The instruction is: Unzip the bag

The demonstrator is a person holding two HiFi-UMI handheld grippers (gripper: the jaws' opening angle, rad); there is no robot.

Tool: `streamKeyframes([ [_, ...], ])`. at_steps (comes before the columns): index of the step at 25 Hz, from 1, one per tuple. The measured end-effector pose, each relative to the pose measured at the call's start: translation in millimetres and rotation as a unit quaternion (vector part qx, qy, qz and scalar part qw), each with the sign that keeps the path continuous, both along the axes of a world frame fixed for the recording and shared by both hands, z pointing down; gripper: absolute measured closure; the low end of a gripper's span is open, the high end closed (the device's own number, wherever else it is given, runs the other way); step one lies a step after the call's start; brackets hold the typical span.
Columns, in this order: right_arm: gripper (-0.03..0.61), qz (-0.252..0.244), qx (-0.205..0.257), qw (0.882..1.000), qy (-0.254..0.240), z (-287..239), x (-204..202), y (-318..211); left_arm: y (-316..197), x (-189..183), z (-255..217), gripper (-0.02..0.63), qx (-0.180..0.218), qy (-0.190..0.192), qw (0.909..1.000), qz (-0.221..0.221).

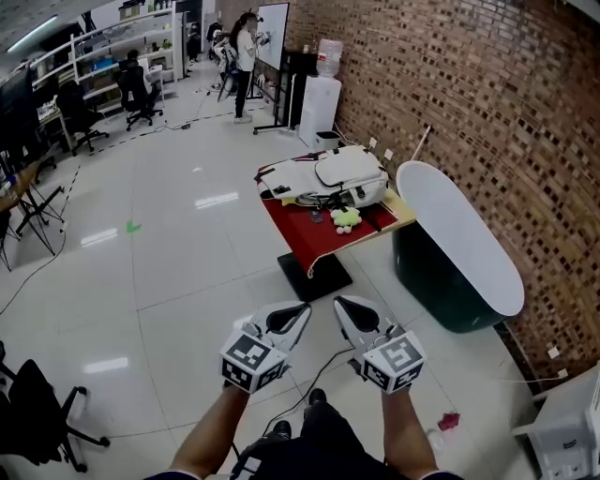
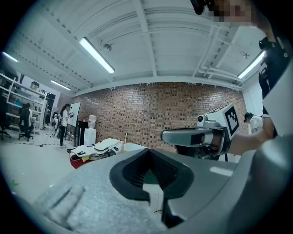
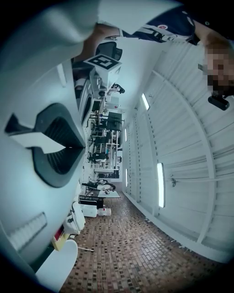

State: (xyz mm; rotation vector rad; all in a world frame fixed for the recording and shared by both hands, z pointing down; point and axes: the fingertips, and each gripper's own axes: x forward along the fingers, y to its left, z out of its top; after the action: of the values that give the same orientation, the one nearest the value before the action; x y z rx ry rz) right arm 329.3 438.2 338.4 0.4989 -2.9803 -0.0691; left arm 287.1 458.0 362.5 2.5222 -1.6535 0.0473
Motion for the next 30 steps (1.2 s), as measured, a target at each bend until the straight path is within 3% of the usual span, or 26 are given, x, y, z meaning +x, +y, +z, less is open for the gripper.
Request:
streamKeyframes([
  [8, 0.575, -0.015, -0.010, 1.000, -0.022, 11.7, -47.8, -92.7, -88.8, -40.6, 12.1, 0.614, -0.017, -0.011, 0.9998, -0.007],
  [17, 0.575, -0.033, -0.029, 0.999, -0.024, 28.4, -100.9, -240.0, -243.6, -88.8, 30.1, 0.614, -0.025, -0.010, 0.9995, -0.018],
  [23, 0.575, -0.025, -0.048, 0.998, -0.022, 41.1, -120.8, -325.9, -331.6, -106.7, 43.2, 0.612, -0.047, -0.015, 0.9987, -0.012],
  [30, 0.575, 0.002, -0.060, 0.998, -0.009, 56.7, -139.1, -391.6, -395.2, -128.7, 63.9, 0.612, -0.077, -0.023, 0.9967, 0.002],
])
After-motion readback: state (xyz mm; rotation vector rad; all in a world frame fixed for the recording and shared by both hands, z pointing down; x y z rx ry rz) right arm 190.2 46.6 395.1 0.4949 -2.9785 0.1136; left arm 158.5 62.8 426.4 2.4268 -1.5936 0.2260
